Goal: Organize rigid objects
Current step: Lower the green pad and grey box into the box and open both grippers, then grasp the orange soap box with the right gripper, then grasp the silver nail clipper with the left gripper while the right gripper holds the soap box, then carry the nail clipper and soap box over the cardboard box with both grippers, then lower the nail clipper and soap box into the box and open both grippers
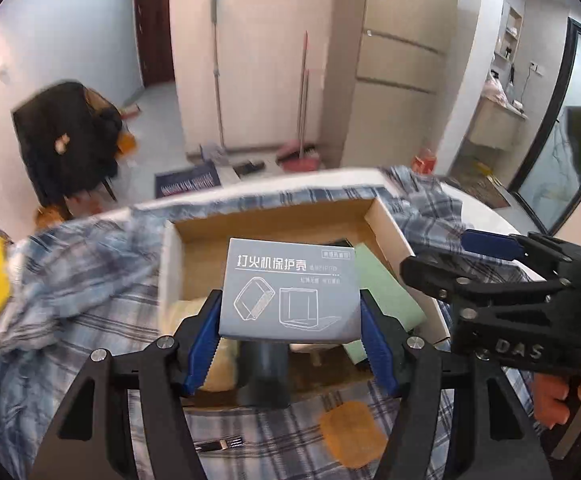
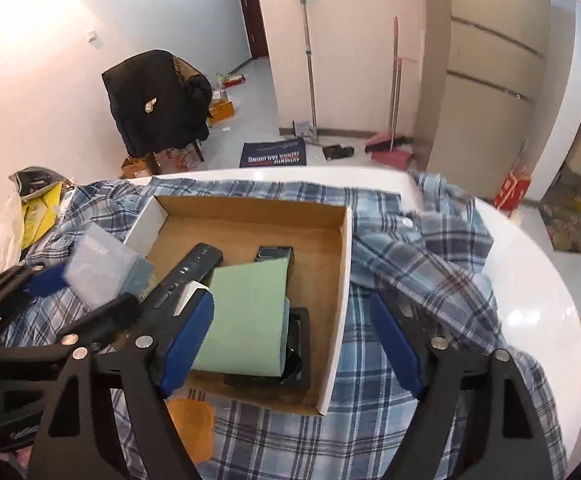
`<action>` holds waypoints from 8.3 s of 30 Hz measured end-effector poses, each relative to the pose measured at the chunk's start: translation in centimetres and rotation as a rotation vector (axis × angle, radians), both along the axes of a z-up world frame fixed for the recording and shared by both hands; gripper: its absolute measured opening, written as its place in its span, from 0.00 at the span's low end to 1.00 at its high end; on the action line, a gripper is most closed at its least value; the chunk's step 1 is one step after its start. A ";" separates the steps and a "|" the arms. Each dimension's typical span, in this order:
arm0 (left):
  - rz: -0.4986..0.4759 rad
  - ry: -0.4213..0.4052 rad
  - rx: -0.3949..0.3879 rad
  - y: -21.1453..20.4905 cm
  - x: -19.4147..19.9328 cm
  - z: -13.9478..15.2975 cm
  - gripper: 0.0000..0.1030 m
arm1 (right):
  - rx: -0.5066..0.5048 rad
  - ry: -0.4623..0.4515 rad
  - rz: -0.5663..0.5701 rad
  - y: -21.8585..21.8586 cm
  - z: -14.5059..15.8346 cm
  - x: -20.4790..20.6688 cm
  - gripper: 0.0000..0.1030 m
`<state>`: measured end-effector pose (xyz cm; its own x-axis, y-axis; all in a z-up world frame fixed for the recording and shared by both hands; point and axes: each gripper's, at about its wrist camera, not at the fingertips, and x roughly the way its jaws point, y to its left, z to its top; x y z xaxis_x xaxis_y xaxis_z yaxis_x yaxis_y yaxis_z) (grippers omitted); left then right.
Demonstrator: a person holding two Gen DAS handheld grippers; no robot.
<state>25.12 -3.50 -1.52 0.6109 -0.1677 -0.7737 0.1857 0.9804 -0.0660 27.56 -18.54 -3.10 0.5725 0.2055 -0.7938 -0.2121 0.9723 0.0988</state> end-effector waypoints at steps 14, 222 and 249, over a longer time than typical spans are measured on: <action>0.034 0.048 -0.027 -0.3 2.1 -1.6 0.65 | -0.071 0.065 -0.031 -0.9 -3.0 1.4 0.76; 0.008 0.123 -0.037 -2.3 1.2 -4.4 0.36 | 0.167 -0.073 -0.106 -3.0 -2.7 -4.9 0.40; 0.171 -0.505 -0.128 8.6 -9.1 0.8 1.00 | 0.059 -0.073 0.023 4.1 -3.3 -4.9 0.40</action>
<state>16.01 5.09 -0.69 0.9279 -0.1070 -0.3571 0.0638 0.9894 -0.1307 22.63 -14.39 -6.44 0.6230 0.2641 -0.7363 -0.2430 0.9600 0.1388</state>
